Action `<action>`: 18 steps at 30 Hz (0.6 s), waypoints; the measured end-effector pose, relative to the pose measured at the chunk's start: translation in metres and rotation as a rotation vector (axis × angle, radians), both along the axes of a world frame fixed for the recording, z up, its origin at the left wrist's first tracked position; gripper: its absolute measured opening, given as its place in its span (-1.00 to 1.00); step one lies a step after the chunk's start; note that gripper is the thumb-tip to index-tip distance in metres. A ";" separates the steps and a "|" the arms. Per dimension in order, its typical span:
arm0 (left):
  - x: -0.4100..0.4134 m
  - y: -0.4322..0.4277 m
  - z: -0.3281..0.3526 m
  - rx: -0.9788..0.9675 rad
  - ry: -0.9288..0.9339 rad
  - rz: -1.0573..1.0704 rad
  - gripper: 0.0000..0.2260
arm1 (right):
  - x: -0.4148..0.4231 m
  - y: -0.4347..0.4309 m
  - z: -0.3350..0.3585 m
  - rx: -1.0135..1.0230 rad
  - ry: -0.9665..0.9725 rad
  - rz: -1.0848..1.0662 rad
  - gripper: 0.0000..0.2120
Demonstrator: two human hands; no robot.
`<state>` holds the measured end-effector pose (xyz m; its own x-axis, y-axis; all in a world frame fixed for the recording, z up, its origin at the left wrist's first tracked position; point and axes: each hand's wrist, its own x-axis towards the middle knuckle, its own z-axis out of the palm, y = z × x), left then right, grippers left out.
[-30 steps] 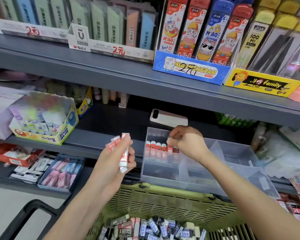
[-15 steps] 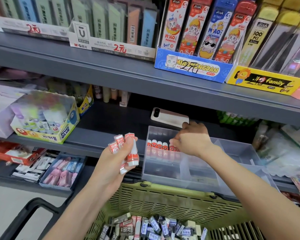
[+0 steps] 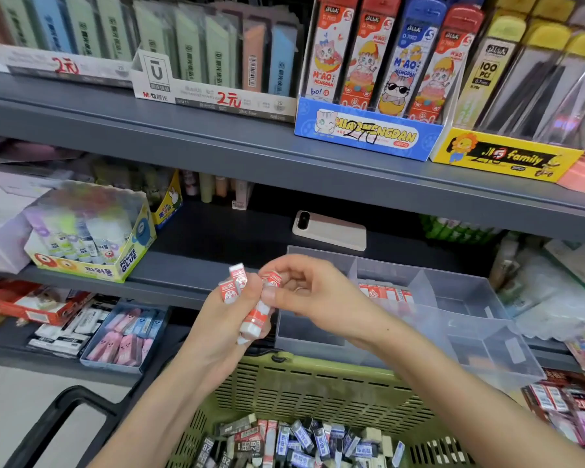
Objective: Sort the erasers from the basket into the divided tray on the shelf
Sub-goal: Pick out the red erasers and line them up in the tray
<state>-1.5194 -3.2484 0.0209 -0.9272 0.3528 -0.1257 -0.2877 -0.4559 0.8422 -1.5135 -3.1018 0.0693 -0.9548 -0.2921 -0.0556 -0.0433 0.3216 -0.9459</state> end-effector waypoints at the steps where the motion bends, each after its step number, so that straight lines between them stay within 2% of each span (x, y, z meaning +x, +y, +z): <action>1: 0.001 0.001 0.001 0.015 -0.019 -0.005 -0.75 | 0.004 0.002 0.000 -0.065 -0.016 -0.020 -0.88; 4: 0.003 0.005 0.005 0.077 -0.054 -0.056 -0.74 | 0.015 0.018 0.000 -0.276 -0.015 -0.134 -0.85; 6: 0.007 0.010 0.008 0.023 -0.001 -0.069 -0.81 | 0.026 0.032 0.002 -0.292 -0.007 -0.203 -0.84; 8: 0.012 0.019 0.011 -0.068 0.068 -0.065 -0.82 | 0.037 0.043 0.003 -0.154 -0.010 -0.198 -0.86; 11: 0.019 0.038 0.017 -0.227 0.151 -0.071 -0.63 | 0.052 0.055 0.006 0.181 0.087 -0.122 -0.96; 13: 0.021 0.050 0.022 -0.298 0.184 -0.099 -0.54 | 0.053 0.066 0.010 0.207 0.094 -0.161 -0.98; 15: 0.021 0.058 0.027 -0.310 0.167 -0.118 -0.56 | 0.047 0.083 0.014 0.099 0.021 -0.322 -0.95; 16: 0.020 0.060 0.028 -0.284 0.126 -0.117 -0.57 | 0.041 0.093 0.014 0.067 -0.002 -0.429 -0.95; 18: 0.015 0.061 0.030 -0.185 -0.012 -0.107 -0.58 | 0.023 0.112 0.012 0.182 -0.011 -0.590 -0.90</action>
